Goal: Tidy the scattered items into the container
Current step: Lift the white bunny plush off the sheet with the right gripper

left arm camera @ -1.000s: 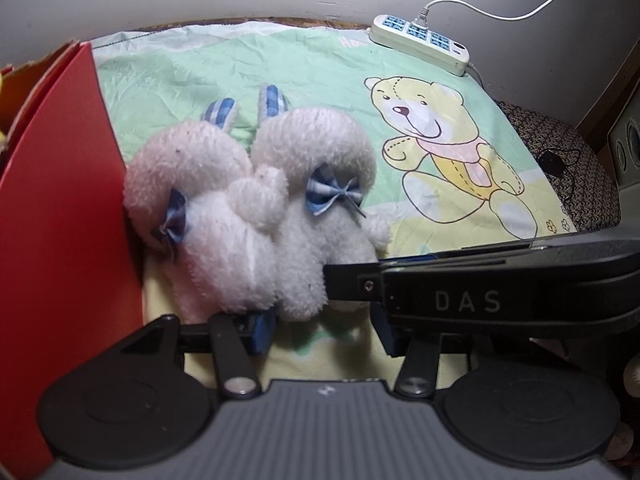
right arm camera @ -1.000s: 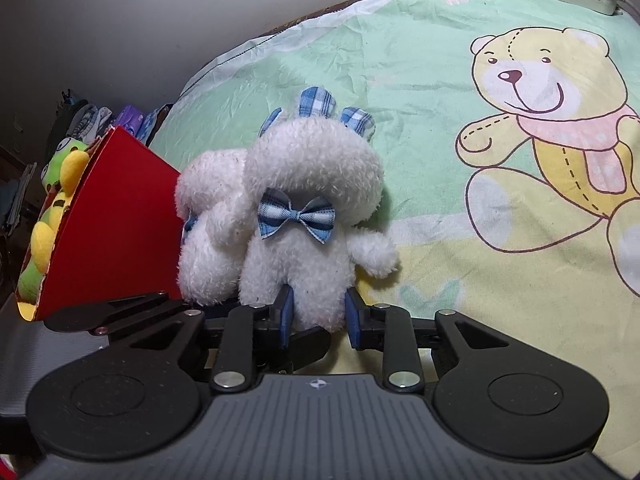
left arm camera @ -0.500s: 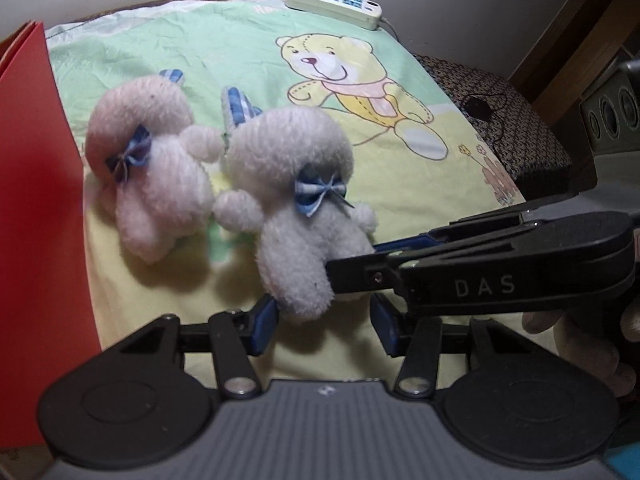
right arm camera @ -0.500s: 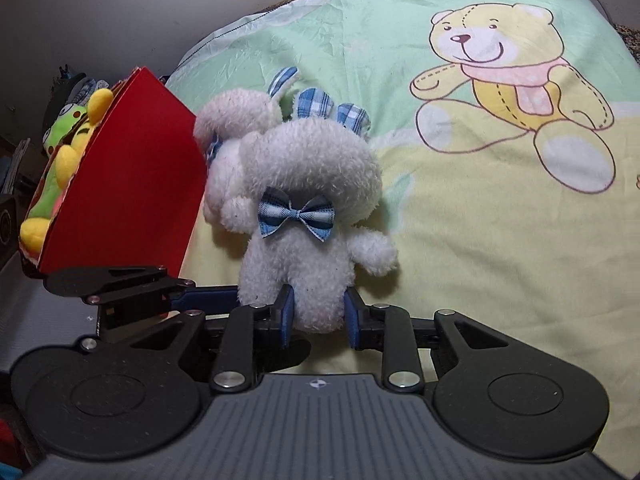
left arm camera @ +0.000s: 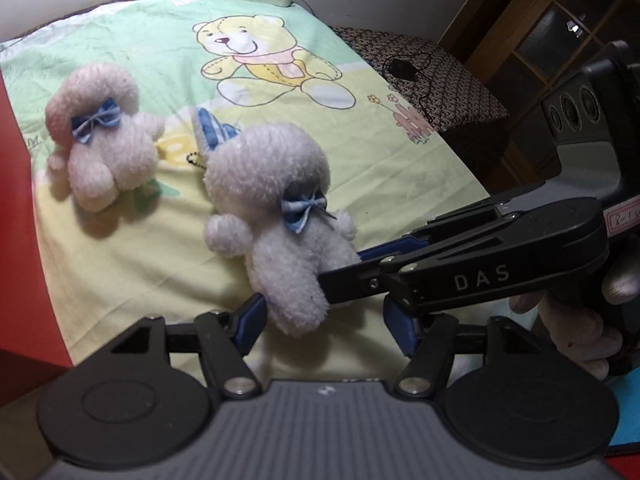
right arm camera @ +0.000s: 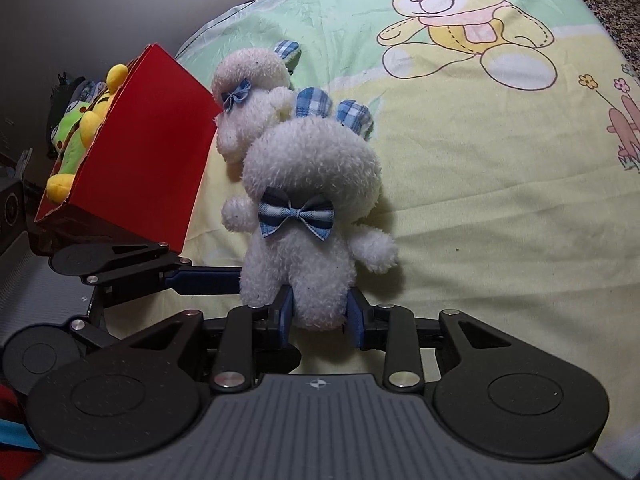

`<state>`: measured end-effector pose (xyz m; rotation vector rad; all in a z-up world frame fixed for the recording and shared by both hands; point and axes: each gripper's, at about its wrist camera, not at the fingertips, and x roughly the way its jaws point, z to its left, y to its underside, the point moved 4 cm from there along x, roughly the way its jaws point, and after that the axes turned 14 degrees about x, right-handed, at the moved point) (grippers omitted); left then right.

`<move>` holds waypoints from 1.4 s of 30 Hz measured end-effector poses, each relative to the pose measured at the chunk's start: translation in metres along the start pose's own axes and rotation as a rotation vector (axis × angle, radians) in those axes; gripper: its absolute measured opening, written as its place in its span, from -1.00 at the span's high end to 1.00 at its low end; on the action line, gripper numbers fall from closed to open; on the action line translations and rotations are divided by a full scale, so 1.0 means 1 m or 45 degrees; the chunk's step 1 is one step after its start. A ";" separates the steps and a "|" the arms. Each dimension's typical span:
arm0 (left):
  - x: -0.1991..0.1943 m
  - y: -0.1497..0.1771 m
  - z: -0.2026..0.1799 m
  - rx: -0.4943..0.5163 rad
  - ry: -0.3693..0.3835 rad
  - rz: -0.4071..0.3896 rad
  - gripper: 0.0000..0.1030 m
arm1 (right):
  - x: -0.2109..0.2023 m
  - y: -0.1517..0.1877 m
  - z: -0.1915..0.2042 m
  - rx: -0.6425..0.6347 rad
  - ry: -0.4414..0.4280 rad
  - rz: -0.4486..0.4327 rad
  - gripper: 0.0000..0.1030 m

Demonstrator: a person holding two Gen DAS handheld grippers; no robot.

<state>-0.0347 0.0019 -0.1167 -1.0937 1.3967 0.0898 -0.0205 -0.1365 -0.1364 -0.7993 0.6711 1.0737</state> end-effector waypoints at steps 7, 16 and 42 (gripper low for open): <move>0.007 -0.017 0.008 0.003 -0.044 -0.022 -0.46 | -0.022 -0.016 -0.008 0.083 -0.063 -0.098 0.22; 0.015 -0.031 0.030 -0.090 -0.107 -0.040 -0.55 | -0.010 -0.036 -0.008 0.078 -0.108 -0.108 0.12; 0.025 -0.025 0.028 -0.080 -0.233 0.048 -0.47 | 0.027 -0.034 0.010 0.116 -0.253 0.057 -0.01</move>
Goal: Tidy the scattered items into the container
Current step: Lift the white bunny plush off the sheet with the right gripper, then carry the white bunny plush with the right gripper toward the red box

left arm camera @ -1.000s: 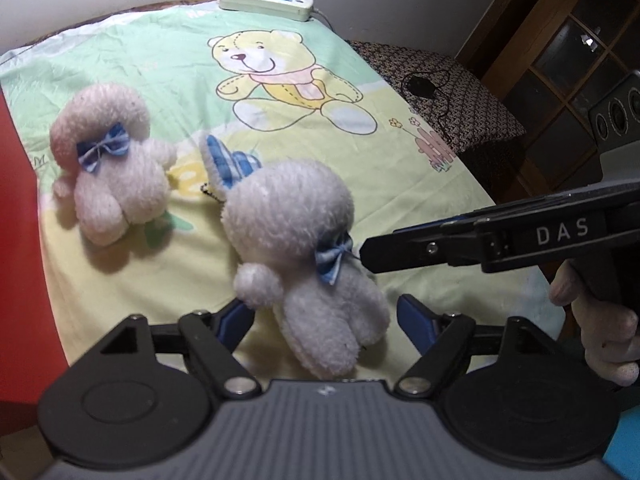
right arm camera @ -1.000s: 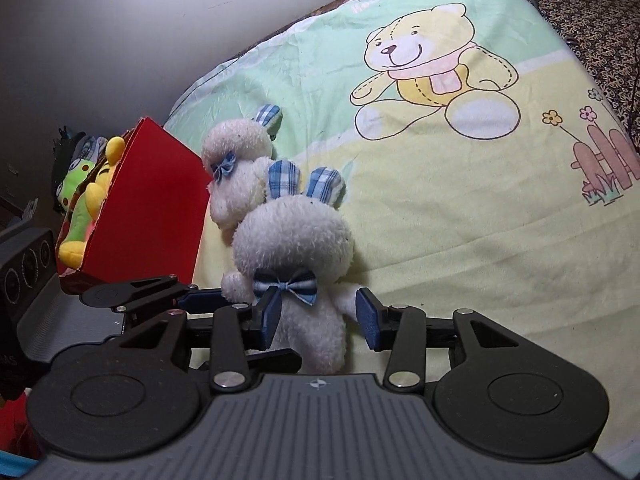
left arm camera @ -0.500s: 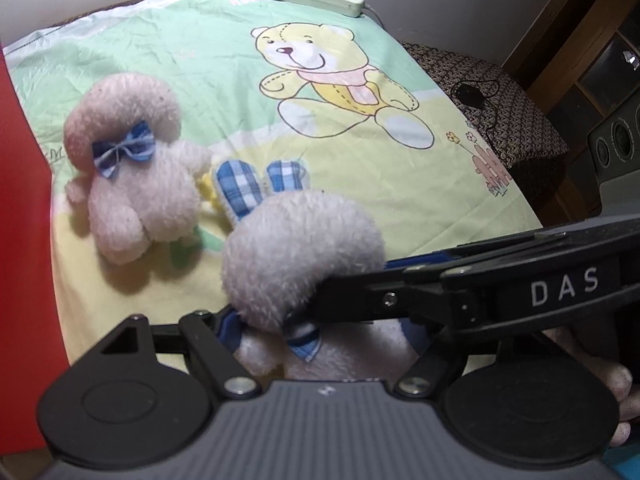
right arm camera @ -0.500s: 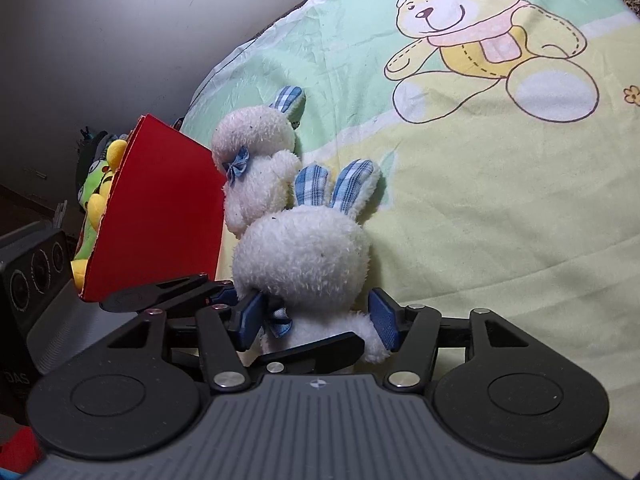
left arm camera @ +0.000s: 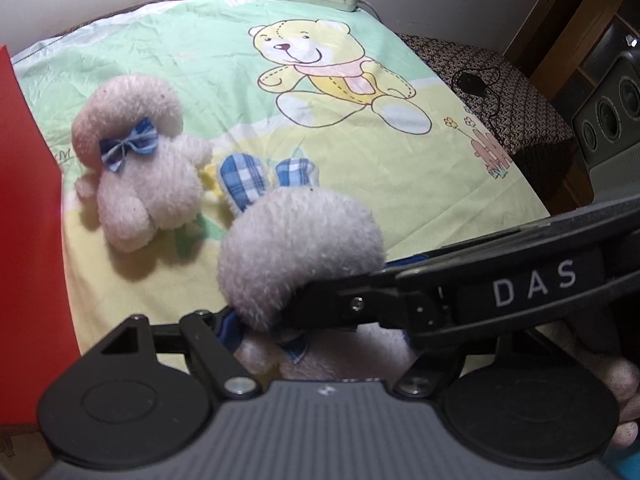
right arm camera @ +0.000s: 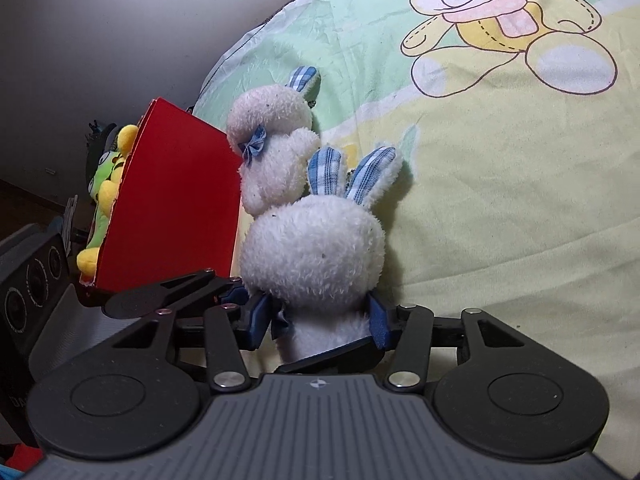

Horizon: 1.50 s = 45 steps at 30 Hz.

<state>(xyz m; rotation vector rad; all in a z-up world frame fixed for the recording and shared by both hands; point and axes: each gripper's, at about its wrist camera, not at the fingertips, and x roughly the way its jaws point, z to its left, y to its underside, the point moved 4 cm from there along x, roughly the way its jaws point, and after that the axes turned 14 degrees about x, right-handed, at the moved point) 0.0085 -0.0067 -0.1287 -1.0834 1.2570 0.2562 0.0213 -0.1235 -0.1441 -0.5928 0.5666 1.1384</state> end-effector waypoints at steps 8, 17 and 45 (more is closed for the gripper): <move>-0.022 0.015 -0.011 0.094 -0.033 -0.018 -0.45 | -0.007 0.027 0.019 -0.054 0.023 -0.020 -0.01; -0.055 0.047 -0.003 0.209 -0.020 -0.030 -0.45 | 0.003 0.066 0.050 -0.034 0.052 -0.034 0.00; -0.181 0.205 0.092 0.279 -0.039 -0.065 -0.44 | 0.096 0.192 0.190 -0.043 0.063 -0.033 0.00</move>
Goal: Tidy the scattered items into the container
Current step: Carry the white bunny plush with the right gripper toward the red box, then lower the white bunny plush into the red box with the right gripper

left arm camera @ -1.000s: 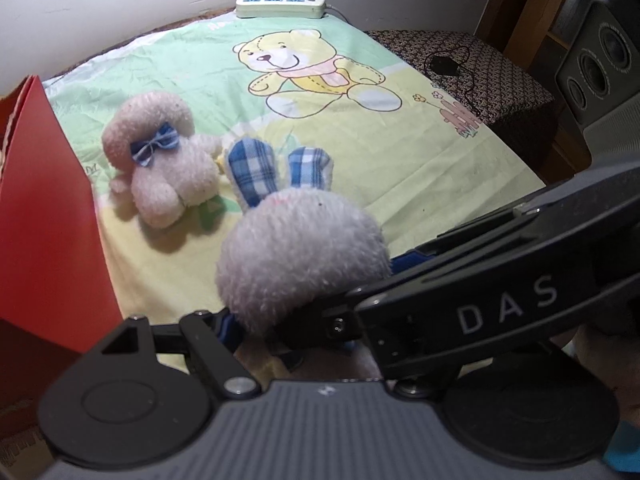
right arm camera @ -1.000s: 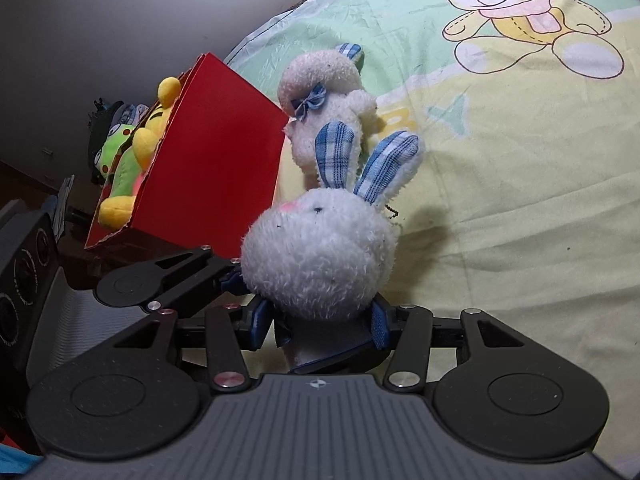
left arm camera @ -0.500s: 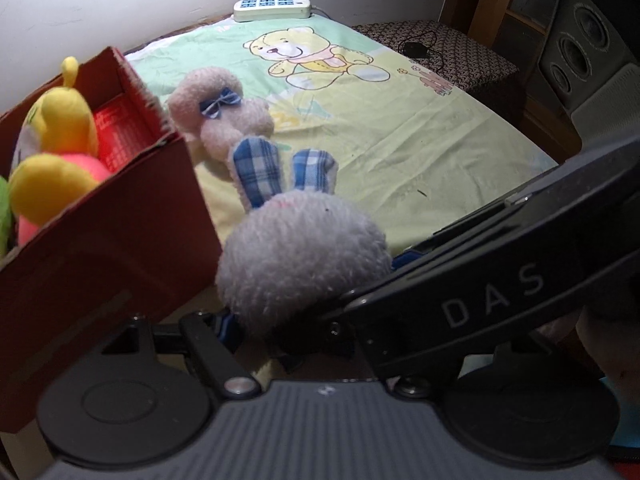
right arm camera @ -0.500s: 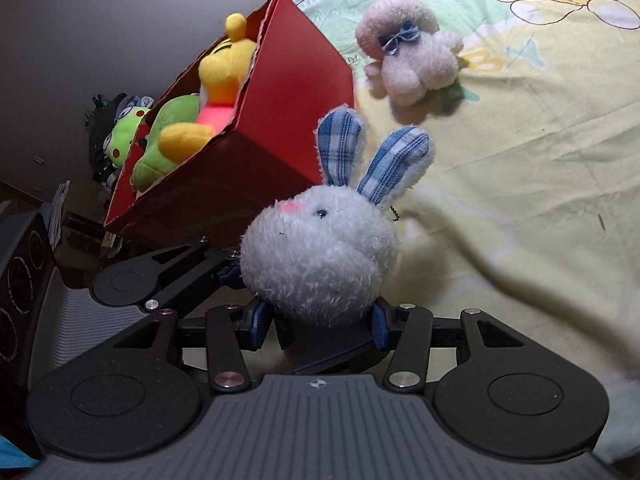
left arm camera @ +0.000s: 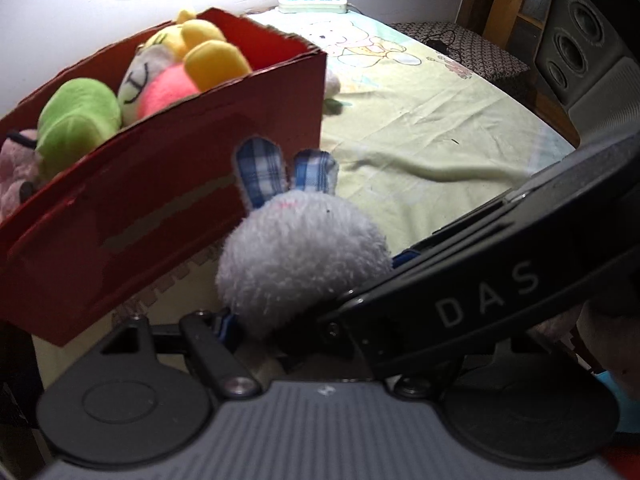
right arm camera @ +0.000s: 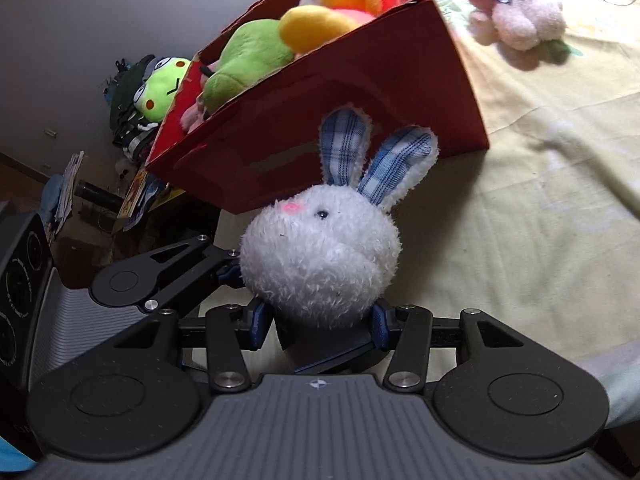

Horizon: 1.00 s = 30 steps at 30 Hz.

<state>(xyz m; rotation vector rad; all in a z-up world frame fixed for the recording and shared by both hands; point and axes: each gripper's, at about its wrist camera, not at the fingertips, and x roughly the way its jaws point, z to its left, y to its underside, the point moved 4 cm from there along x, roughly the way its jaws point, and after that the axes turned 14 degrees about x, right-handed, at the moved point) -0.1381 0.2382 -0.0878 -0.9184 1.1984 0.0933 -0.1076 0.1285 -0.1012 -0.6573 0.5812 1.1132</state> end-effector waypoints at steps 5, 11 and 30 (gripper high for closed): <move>-0.026 0.019 0.011 -0.074 -0.039 -0.019 -0.44 | 0.008 0.008 0.026 -0.090 -0.017 0.044 0.01; -0.057 0.024 0.016 -0.125 -0.141 -0.068 -0.44 | 0.005 0.013 0.052 -0.214 -0.069 0.057 0.01; -0.089 -0.028 0.033 -0.147 -0.278 -0.214 -0.46 | -0.031 -0.017 0.088 -0.369 -0.133 -0.102 0.02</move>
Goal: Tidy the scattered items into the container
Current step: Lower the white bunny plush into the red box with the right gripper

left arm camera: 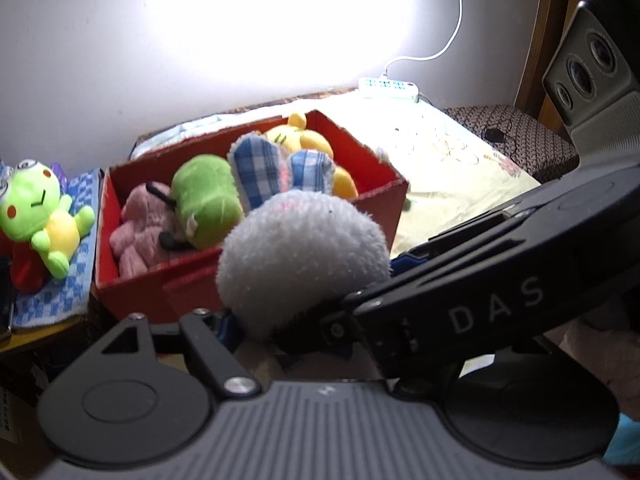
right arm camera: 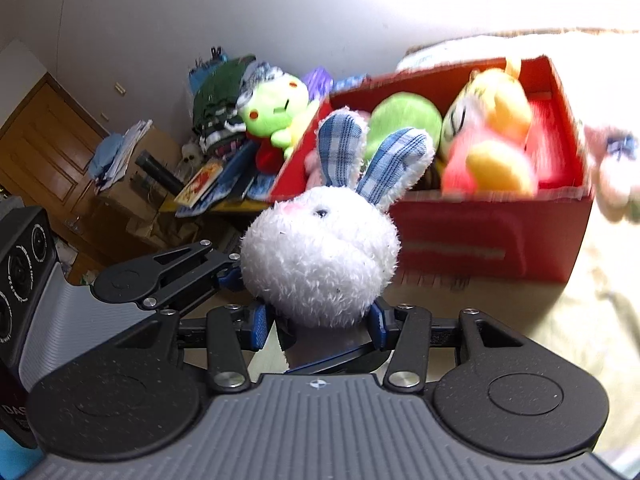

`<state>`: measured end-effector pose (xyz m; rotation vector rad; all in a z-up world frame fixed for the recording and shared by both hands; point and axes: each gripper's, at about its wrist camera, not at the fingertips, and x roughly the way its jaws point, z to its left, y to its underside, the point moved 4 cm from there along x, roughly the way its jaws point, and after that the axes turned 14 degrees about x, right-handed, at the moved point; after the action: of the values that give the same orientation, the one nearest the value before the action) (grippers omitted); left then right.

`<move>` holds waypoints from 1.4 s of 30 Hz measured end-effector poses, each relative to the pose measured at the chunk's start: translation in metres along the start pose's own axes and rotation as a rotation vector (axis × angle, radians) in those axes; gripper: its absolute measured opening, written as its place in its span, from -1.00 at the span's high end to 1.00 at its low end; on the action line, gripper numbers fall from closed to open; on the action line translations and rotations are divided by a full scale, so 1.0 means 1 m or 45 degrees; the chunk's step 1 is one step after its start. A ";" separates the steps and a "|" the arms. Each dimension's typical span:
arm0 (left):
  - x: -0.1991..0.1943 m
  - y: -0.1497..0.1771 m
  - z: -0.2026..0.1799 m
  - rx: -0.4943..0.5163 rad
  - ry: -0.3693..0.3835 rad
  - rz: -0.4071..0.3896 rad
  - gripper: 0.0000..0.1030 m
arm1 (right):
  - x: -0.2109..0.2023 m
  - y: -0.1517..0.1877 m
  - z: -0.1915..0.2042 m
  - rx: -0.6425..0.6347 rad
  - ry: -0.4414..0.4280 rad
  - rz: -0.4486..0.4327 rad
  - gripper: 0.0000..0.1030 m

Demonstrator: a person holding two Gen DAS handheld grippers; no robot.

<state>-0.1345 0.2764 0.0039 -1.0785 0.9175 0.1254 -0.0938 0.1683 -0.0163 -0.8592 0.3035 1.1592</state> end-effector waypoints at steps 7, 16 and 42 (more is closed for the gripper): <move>0.011 -0.036 0.018 -0.018 -0.034 -0.068 -0.46 | -0.006 -0.037 0.003 -0.046 0.006 -0.106 0.04; 0.050 -0.064 0.043 -0.129 -0.040 -0.102 -0.44 | 0.008 -0.080 -0.014 -0.071 0.064 -0.190 0.05; 0.126 -0.060 0.072 -0.270 -0.037 0.028 -0.37 | 0.064 -0.119 -0.058 0.002 0.110 -0.103 0.06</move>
<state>0.0179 0.2619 -0.0302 -1.2595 0.9042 0.2608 0.0506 0.1538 -0.0423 -0.9140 0.3373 1.0488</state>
